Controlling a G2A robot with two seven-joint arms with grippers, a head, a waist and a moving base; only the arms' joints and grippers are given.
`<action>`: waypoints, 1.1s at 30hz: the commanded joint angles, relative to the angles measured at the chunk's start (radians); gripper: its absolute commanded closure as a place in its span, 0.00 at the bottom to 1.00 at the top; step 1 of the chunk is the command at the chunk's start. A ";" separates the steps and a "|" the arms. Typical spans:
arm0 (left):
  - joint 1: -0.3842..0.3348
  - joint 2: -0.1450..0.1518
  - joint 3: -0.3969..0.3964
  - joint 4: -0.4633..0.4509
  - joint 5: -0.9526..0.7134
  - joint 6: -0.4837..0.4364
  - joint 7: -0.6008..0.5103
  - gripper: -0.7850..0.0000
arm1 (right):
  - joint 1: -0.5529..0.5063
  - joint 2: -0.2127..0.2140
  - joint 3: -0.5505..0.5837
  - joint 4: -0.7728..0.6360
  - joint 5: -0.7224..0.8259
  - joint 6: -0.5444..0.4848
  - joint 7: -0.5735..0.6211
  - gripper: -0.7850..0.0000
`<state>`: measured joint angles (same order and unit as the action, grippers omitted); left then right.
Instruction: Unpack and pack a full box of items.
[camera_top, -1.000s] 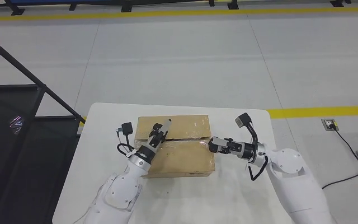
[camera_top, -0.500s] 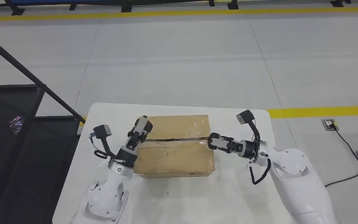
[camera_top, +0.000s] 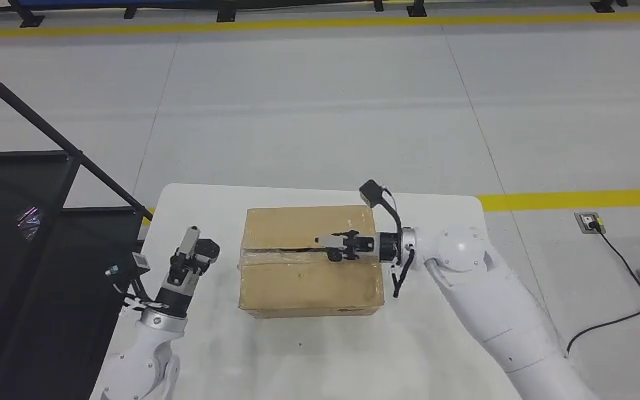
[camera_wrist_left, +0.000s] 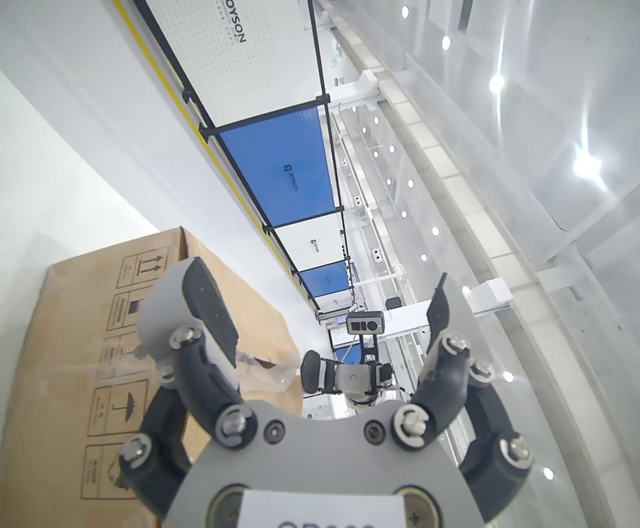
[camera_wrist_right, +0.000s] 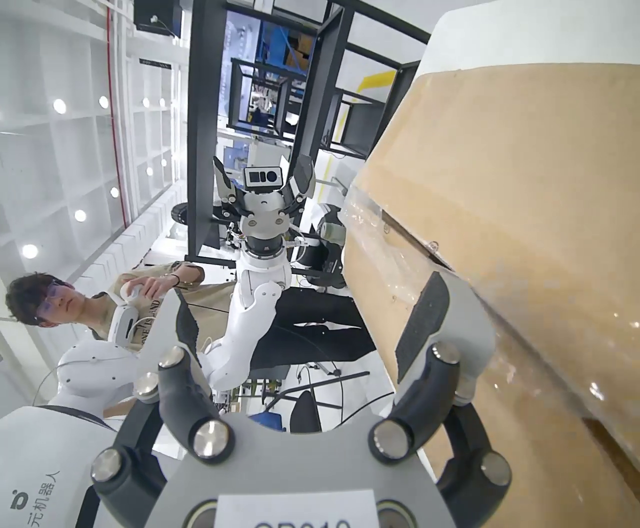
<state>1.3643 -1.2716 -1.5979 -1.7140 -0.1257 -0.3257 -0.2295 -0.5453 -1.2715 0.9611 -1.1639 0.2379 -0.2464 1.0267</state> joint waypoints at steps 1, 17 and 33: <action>-0.004 -0.002 0.015 0.009 0.004 0.001 0.005 0.00 | 0.016 -0.005 -0.011 0.018 -0.008 0.014 -0.022 0.00; 0.006 -0.003 0.044 0.006 0.011 -0.025 -0.011 0.00 | -0.104 0.066 0.188 -0.136 -0.171 0.088 -0.052 0.00; 0.024 -0.001 0.048 -0.002 0.022 -0.037 -0.014 0.00 | -0.108 0.078 0.162 -0.173 -0.261 0.271 -0.024 0.00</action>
<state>1.3881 -1.2730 -1.5497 -1.7169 -0.1030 -0.3619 -0.2435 -0.6575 -1.1927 1.1262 -1.3454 -0.0264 0.0257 1.0040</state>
